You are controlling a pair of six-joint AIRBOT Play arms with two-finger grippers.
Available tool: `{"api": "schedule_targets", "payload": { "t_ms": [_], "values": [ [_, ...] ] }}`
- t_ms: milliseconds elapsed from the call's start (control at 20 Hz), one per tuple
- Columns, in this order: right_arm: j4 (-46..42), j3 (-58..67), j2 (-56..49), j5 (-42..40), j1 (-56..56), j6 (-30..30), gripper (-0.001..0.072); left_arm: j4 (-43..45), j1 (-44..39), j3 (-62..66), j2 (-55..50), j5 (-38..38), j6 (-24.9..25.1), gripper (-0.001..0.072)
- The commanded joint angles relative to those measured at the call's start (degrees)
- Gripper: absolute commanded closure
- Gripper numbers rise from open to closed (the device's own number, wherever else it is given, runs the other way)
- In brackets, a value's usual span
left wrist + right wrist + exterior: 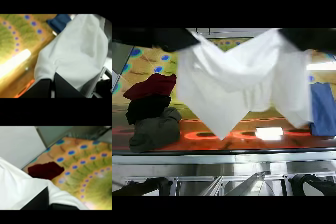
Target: Fold the shirts.
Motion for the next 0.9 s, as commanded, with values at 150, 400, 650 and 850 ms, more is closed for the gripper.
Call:
{"api": "schedule_targets", "payload": {
  "t_ms": [150, 400, 650, 850],
  "values": [
    [-0.26, 0.15, -28.79, 2.75, 1.18, 3.41, 0.0274, 2.51, 6.86, 0.22, -25.38, -6.29, -1.77, 0.0375],
    [-3.48, 0.24, -31.04, 2.29, -5.38, 0.48, 0.0274, 2.45, 13.57, 0.15, -32.76, -11.34, -2.25, 0.0376],
    [-21.55, 0.17, -30.56, 3.61, -12.28, 7.63, 0.0045, 1.53, 7.76, -23.41, -24.35, -5.05, 0.66, 0.0375],
    [-22.84, 0.17, -33.35, 2.67, -12.46, 7.37, 0.0045, 1.05, -0.98, -45.20, -16.22, 12.63, 0.11, 0.0375]
  ]
}}
